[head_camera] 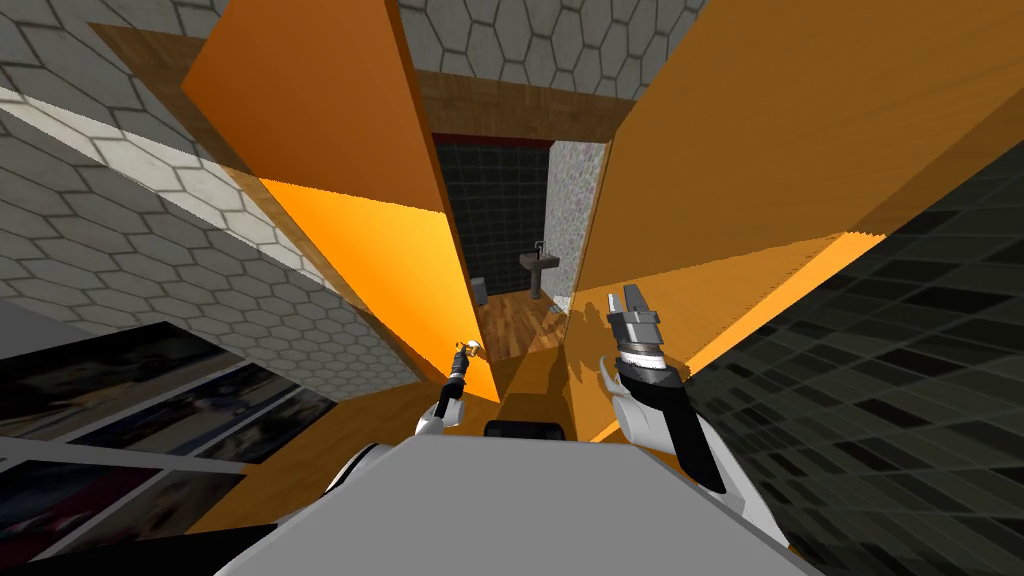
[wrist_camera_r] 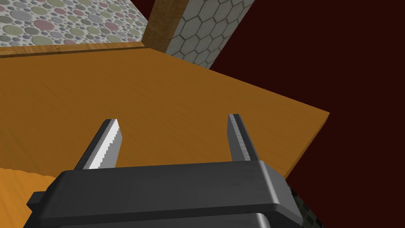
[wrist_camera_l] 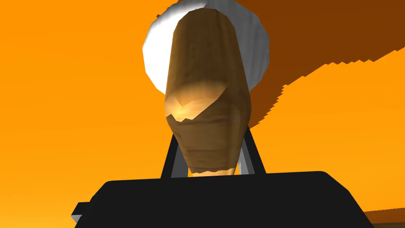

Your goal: Pull the door open

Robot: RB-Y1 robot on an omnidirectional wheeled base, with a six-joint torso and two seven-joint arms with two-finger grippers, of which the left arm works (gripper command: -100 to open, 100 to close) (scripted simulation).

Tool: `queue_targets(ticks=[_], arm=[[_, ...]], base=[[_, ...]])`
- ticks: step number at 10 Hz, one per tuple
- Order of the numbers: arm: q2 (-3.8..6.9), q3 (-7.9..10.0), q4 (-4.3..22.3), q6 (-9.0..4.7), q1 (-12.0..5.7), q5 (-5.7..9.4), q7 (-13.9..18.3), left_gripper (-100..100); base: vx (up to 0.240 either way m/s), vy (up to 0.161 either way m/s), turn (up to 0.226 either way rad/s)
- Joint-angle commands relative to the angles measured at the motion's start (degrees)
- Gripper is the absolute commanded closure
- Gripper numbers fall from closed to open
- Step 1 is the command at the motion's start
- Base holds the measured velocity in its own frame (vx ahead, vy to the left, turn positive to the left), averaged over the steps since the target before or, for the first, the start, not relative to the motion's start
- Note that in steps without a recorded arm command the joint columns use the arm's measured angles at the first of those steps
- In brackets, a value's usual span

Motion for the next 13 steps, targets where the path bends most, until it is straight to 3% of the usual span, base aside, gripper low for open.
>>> queue_targets(ticks=[1, 4, 7, 9, 10, 13], arm=[[0.13, 0.37, -0.44, 0.50, 0.13, -1.68, 1.13, 100], [0.43, 1.28, -1.34, 1.03, -0.05, -4.49, 2.77, 100], [0.54, 1.88, -1.94, 1.37, -0.27, -5.98, 3.50, 100], [0.38, 1.85, -1.56, 1.52, -0.46, -6.06, 3.53, 100], [1.45, 1.86, -1.35, 0.65, -0.22, -6.16, 4.71, 100], [1.45, 1.86, -1.35, 0.65, -0.22, -6.16, 4.71, 100]], base=[[0.029, 0.022, -0.071], [0.095, 0.016, -0.086], [0.199, 0.011, -0.075], [0.148, 0.006, -0.049], [-0.080, 0.032, -0.214], [-0.097, 0.011, -0.041]])
